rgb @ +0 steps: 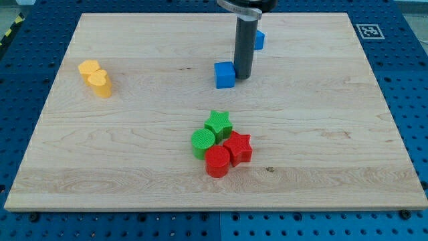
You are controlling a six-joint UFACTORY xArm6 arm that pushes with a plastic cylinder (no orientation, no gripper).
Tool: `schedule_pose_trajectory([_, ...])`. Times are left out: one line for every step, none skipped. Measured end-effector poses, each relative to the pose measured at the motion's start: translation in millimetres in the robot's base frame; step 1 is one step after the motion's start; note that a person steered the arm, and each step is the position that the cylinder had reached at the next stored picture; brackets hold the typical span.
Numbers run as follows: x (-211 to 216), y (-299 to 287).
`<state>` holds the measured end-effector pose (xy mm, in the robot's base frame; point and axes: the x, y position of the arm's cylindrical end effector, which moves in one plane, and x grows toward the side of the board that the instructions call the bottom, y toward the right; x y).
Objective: Push the blue cube closer to the yellow hexagon
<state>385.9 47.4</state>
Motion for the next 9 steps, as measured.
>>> schedule_pose_trajectory([10.8, -0.9])
schedule_pose_trajectory([3.9, -13.7])
schedule_pose_trajectory([-17.1, -36.7])
schedule_pose_trajectory([-16.2, -43.8])
schedule_pose_trajectory([3.4, -44.7])
schedule_pose_trajectory([12.1, -51.7])
schedule_pose_trajectory([0.0, -67.0])
schedule_pose_trajectory([-15.3, -87.6])
schedule_pose_trajectory([-15.9, -107.3])
